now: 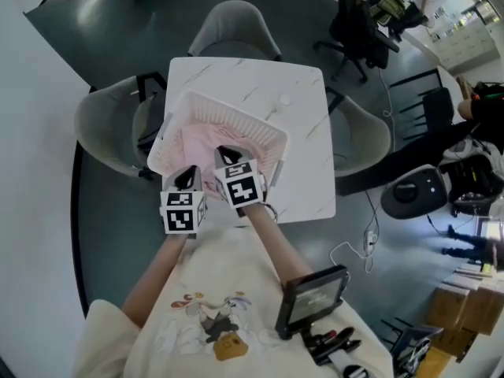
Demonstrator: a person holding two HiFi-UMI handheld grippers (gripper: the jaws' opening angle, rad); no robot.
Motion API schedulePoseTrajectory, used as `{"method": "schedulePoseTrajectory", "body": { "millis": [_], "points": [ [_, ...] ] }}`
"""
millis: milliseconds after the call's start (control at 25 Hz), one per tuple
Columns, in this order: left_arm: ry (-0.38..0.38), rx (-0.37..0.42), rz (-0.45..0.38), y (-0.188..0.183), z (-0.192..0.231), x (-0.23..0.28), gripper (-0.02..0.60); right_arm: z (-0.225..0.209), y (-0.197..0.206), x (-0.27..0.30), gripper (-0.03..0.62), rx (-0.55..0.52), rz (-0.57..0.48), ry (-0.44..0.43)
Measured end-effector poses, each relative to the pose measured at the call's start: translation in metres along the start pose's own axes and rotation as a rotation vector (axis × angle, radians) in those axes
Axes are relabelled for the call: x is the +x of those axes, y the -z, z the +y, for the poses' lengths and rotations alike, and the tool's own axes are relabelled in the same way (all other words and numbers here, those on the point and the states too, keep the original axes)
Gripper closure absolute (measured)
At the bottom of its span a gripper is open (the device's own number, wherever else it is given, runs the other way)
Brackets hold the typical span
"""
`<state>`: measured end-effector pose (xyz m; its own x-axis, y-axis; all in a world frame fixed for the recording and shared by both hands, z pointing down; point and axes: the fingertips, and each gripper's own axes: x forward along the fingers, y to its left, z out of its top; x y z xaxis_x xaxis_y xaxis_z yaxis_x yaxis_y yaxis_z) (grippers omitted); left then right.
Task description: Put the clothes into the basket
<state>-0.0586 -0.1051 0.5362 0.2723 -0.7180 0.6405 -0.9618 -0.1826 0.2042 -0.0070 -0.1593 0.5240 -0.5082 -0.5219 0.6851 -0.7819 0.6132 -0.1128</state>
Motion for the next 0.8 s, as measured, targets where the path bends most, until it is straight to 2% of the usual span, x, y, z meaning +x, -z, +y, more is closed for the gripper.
{"method": "schedulePoseTrajectory", "body": {
  "millis": [280,400,560,800],
  "points": [
    [0.021,0.031,-0.031,0.000,0.001,-0.005,0.571,0.020,0.010,-0.009,0.580,0.090,-0.090,0.043],
    [0.023,0.045,-0.030,0.001,-0.003,-0.004,0.571,0.028,0.031,-0.005,0.580,0.074,-0.065,0.060],
    [0.029,0.066,-0.043,-0.003,0.003,-0.007,0.571,0.026,0.037,0.002,0.582,-0.006,-0.024,0.136],
    [0.046,0.080,-0.035,0.003,-0.005,-0.005,0.571,0.021,0.047,-0.003,0.582,0.003,-0.003,0.155]
  ]
}}
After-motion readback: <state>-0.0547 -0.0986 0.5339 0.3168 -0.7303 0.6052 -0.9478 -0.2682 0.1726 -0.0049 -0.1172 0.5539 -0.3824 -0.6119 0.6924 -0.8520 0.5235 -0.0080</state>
